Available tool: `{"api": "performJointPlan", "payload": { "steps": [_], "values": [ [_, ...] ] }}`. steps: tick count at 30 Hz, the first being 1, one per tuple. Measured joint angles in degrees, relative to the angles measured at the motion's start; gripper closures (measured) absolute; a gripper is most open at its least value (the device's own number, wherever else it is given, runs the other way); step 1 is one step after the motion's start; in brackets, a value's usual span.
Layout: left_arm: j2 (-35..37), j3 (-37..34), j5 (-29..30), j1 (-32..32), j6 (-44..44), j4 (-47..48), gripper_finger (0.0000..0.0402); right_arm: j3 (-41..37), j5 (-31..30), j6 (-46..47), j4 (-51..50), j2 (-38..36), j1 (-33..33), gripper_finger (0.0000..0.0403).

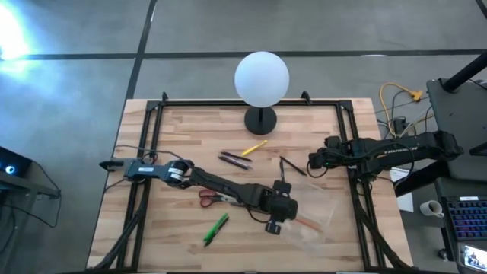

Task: Pick & place school supplies into a supply box
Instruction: Put the black scissors into the supply box

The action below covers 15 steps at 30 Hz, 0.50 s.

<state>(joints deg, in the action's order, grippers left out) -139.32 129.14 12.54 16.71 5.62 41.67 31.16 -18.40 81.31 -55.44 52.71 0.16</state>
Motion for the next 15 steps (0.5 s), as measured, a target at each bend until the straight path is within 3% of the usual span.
{"api": "performJointPlan", "payload": {
  "steps": [3,7,12,15],
  "values": [
    [3.8,-0.69,6.15,0.44,-0.77,3.43,0.0295,0.0,-0.68,-0.89,0.12,0.0,0.0,0.0394],
    [8.39,-5.32,7.01,0.38,-6.97,13.34,0.0295,0.0,-1.06,-3.78,0.26,0.0,0.0,0.0394],
    [16.09,-19.46,4.0,1.26,-9.61,14.91,0.0295,0.0,-1.17,-6.51,0.26,0.0,0.0,0.0394],
    [21.79,-31.61,3.04,1.64,-17.01,14.95,0.0295,0.0,-1.18,-7.02,0.24,0.0,0.0,0.0394]
  ]
}}
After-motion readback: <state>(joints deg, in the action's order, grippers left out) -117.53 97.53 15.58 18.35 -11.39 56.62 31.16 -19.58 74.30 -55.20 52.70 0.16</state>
